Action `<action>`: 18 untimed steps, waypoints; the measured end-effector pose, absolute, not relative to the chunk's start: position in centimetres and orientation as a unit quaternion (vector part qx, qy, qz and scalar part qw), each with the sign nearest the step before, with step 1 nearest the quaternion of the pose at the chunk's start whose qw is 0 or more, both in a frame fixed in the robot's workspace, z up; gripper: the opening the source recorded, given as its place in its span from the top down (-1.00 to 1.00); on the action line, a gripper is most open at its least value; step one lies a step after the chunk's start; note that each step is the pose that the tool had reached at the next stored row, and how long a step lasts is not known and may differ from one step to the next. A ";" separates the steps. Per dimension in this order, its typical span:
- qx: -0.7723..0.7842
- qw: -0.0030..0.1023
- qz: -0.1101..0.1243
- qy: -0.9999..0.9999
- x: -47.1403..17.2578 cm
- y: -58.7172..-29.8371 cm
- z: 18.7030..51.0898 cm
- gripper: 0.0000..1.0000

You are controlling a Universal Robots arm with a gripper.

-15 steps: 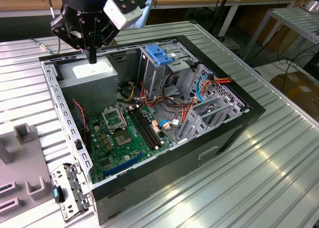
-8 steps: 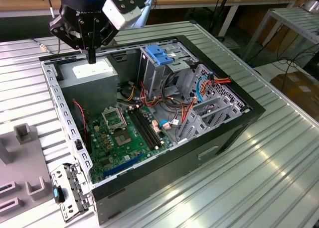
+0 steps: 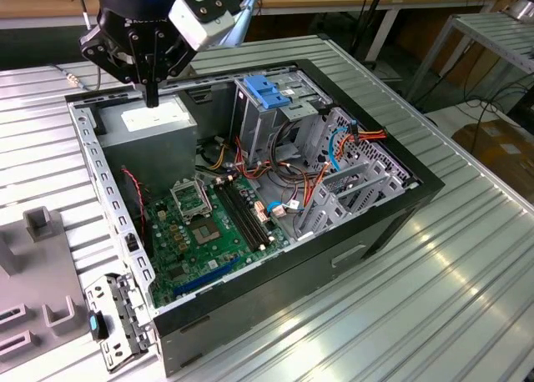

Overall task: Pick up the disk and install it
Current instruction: 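Reach for the disk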

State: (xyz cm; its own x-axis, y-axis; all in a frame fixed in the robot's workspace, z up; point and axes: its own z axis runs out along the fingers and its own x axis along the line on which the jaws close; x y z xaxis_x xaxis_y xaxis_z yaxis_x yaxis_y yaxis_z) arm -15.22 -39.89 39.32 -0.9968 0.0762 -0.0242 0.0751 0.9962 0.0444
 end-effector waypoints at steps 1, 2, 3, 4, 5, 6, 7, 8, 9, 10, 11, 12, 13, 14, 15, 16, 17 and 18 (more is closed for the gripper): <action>0.038 0.013 0.022 0.999 -15.2 -39.9 39.3 0.79; 0.038 0.013 0.022 0.999 -15.3 -39.9 39.3 0.79; 0.038 0.013 0.022 0.999 -15.3 -39.9 39.3 0.79; 0.038 0.013 0.022 0.999 -15.3 -39.9 39.3 0.79; 0.038 0.013 0.022 0.999 -15.3 -39.9 39.3 0.79; 0.038 0.013 0.022 0.999 -15.3 -39.9 39.3 0.79; 0.038 0.013 0.022 0.999 -15.4 -39.9 39.3 0.79; 0.038 0.013 0.022 0.999 -15.4 -39.9 39.3 0.79; 0.038 0.013 0.022 0.999 -15.4 -39.9 39.3 0.79; 0.038 0.013 0.022 0.999 -15.4 -39.9 39.3 0.79; 0.038 0.013 0.022 0.999 -15.4 -39.9 39.3 0.79; 0.038 0.013 0.022 0.999 -15.4 -39.9 39.3 0.79; 0.038 0.013 0.022 0.999 -15.5 -39.9 39.3 0.79; 0.038 0.013 0.022 0.999 -15.5 -39.9 39.3 0.79; 0.038 0.013 0.022 0.999 -15.5 -39.9 39.3 0.79; 0.038 0.013 0.022 0.999 -15.5 -39.9 39.3 0.79; 0.038 0.013 0.022 0.999 -15.5 -39.9 39.3 0.79; 0.038 0.013 0.022 0.999 -15.6 -39.9 39.3 0.79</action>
State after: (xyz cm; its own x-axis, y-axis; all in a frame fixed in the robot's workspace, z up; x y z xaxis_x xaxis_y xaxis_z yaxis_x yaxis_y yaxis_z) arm -15.56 -39.89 39.32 -0.9968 0.0763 -0.0242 0.0751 0.9962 0.0444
